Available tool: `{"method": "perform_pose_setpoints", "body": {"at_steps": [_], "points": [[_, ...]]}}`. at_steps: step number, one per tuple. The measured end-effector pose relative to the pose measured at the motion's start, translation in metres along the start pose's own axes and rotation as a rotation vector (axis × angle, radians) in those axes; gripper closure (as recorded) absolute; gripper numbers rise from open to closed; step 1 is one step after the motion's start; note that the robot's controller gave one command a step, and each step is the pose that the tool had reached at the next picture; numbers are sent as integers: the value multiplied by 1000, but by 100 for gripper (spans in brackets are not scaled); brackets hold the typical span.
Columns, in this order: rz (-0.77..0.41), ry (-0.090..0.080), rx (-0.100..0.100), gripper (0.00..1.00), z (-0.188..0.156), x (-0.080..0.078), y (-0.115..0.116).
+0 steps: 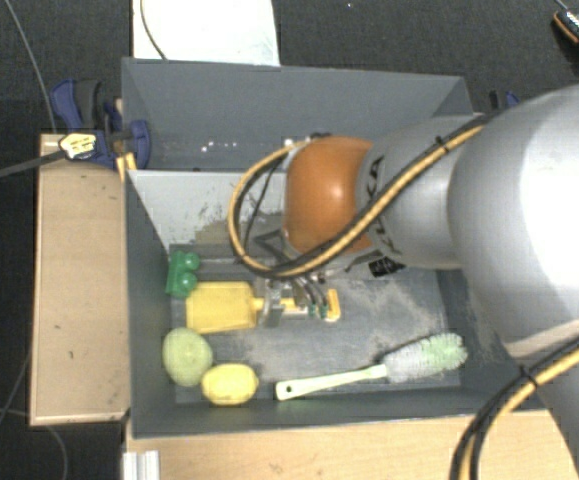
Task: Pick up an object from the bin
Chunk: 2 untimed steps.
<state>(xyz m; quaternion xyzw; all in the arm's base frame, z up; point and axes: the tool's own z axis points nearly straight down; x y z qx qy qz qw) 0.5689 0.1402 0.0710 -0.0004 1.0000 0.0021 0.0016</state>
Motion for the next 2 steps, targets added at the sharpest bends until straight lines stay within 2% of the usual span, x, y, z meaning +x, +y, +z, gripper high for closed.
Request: {"method": "perform_pose_setpoints", "body": {"at_steps": [2], "points": [[1,-1,-1,100,-4,0,0]]}}
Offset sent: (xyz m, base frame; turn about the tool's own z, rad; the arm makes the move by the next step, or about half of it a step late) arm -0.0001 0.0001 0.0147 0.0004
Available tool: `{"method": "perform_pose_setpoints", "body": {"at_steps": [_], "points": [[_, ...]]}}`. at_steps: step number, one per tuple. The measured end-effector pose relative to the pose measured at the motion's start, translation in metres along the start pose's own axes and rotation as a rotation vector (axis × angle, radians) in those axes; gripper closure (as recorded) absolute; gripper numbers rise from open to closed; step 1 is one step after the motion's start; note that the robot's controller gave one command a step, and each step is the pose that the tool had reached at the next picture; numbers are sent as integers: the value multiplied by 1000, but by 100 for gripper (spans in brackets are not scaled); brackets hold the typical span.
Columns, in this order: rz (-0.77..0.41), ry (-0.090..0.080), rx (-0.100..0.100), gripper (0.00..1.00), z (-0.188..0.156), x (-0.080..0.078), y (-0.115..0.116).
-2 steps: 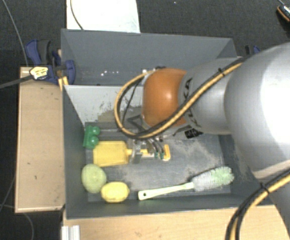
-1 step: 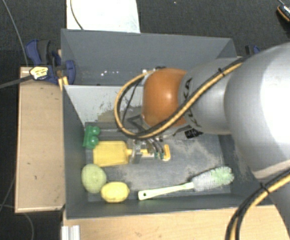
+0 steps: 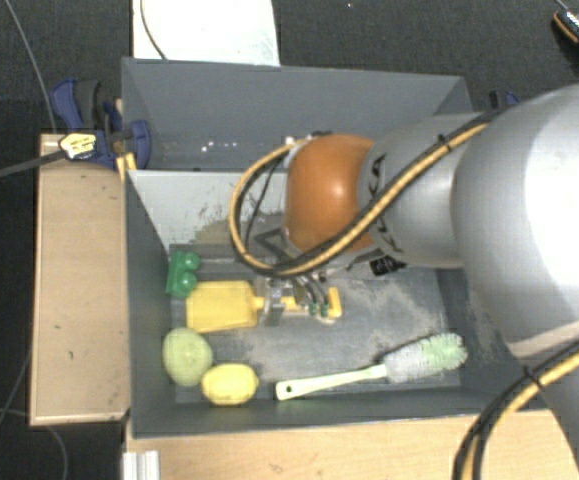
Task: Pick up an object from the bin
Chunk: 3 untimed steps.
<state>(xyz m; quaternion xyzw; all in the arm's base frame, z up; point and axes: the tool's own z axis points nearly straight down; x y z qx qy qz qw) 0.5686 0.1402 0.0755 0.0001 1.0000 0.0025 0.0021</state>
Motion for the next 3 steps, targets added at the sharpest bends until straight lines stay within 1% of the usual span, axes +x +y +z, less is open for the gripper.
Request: {"method": "perform_pose_setpoints", "body": {"at_steps": [2,3], "points": [[1,-3,-1,100,-21,-1,0],[1,3,0,100,-68,0,0]]}}
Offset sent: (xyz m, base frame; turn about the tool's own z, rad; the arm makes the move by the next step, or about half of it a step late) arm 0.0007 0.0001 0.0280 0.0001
